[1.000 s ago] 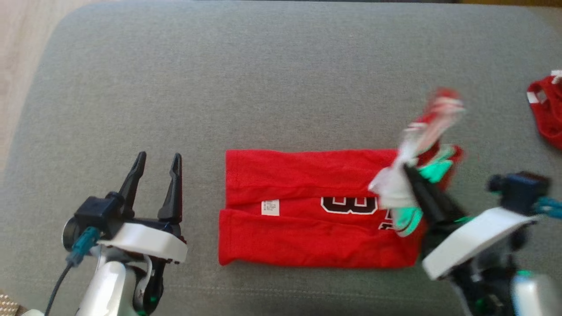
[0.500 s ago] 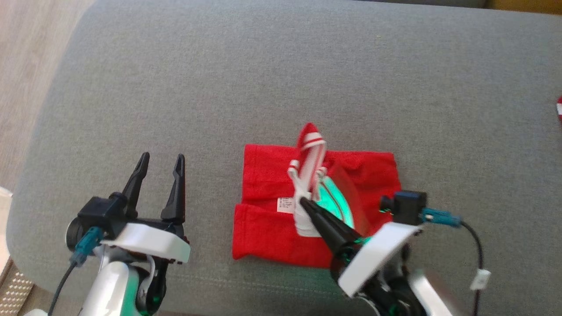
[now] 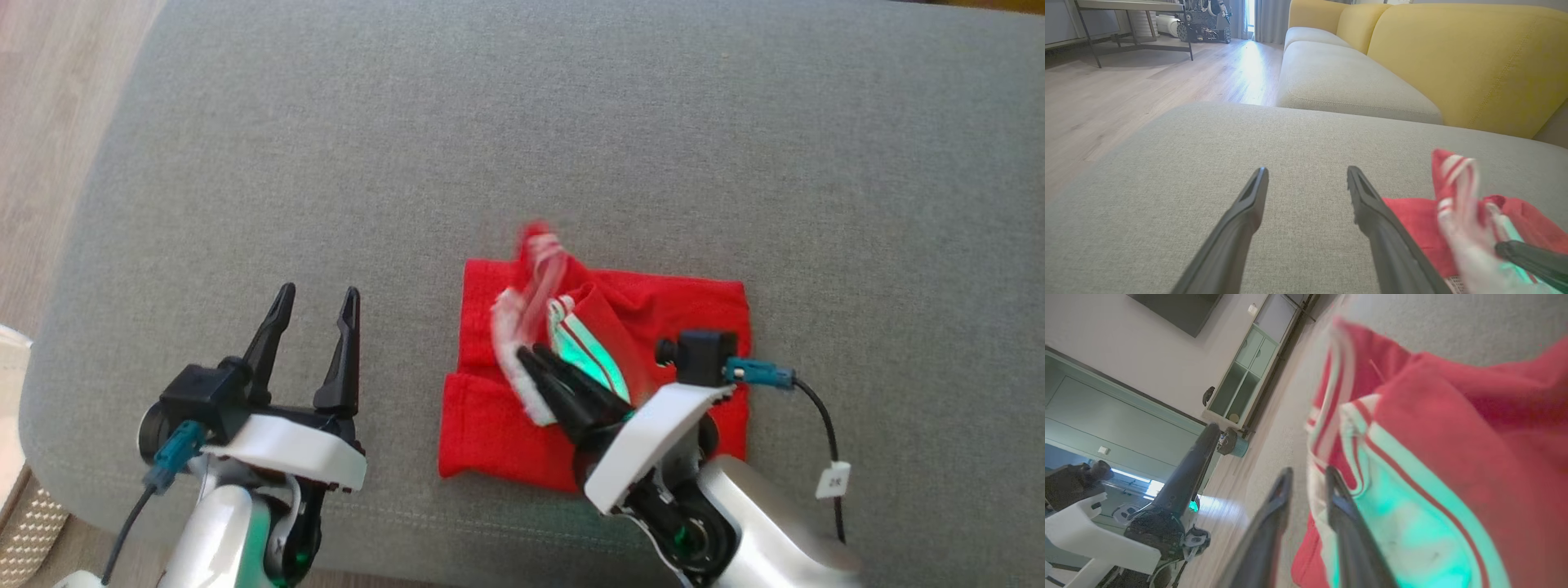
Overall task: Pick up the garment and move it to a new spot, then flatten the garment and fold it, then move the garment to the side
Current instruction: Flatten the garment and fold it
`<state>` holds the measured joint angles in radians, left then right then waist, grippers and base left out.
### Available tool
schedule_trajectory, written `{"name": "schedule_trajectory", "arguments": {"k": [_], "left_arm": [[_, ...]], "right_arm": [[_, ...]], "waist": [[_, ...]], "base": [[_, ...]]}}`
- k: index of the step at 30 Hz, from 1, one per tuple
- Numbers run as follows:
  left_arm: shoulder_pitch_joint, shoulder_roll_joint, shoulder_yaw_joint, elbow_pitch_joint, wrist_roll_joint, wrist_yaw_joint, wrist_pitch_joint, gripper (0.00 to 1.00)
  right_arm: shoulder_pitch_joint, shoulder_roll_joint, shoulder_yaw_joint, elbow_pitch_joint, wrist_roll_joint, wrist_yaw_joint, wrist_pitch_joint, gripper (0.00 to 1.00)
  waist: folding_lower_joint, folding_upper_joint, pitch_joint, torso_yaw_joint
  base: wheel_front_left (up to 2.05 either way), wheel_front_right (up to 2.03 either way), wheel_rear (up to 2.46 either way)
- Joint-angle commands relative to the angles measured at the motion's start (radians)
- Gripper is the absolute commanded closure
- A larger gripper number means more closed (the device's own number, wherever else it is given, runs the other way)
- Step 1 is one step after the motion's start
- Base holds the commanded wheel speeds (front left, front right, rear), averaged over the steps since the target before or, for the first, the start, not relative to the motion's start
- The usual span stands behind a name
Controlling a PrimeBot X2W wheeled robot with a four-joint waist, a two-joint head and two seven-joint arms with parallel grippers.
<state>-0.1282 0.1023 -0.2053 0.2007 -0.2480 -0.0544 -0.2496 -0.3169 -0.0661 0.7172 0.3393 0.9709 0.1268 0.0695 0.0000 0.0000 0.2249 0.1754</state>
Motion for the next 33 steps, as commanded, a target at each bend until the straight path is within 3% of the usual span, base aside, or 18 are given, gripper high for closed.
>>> {"name": "schedule_trajectory", "arguments": {"k": [1,6,10,18,28,33], "left_arm": [[-0.039,0.008,0.040,-0.026,0.004,-0.003,-0.012,0.00],[-0.037,0.007,0.046,-0.026,0.007,-0.004,-0.012,0.00],[-0.031,0.009,0.051,-0.028,0.010,-0.002,-0.012,0.00],[-0.020,0.022,0.068,-0.032,0.010,0.006,-0.012,0.00],[0.008,0.045,0.088,-0.036,0.000,0.023,-0.010,0.00],[0.021,0.055,0.089,-0.047,0.000,0.029,-0.004,0.00]], "right_arm": [[-0.028,0.016,0.021,-0.030,0.005,0.004,-0.015,0.00],[-0.058,0.016,0.048,-0.055,-0.007,0.004,-0.057,0.00],[-0.056,0.009,-0.017,-0.100,-0.060,0.004,-0.124,0.00],[0.017,-0.064,-0.310,-0.176,-0.233,0.004,-0.199,0.00],[0.194,-0.101,-0.666,-0.329,-0.513,0.004,-0.137,0.00],[0.263,-0.101,-0.779,-0.420,-0.654,0.004,-0.124,0.00]], "waist": [[0.0000,0.0000,-0.001,-0.002],[0.0000,0.0000,-0.010,-0.013],[0.0000,0.0000,-0.018,-0.023],[0.0000,0.0000,-0.034,-0.045],[0.0000,0.0000,-0.076,-0.073],[0.0000,0.0000,-0.087,-0.081]], "base": [[0.00,0.00,0.00],[0.00,0.00,0.00],[0.00,0.00,0.00],[0.00,0.00,0.00],[0.00,0.00,0.00],[0.00,0.00,0.00]]}}
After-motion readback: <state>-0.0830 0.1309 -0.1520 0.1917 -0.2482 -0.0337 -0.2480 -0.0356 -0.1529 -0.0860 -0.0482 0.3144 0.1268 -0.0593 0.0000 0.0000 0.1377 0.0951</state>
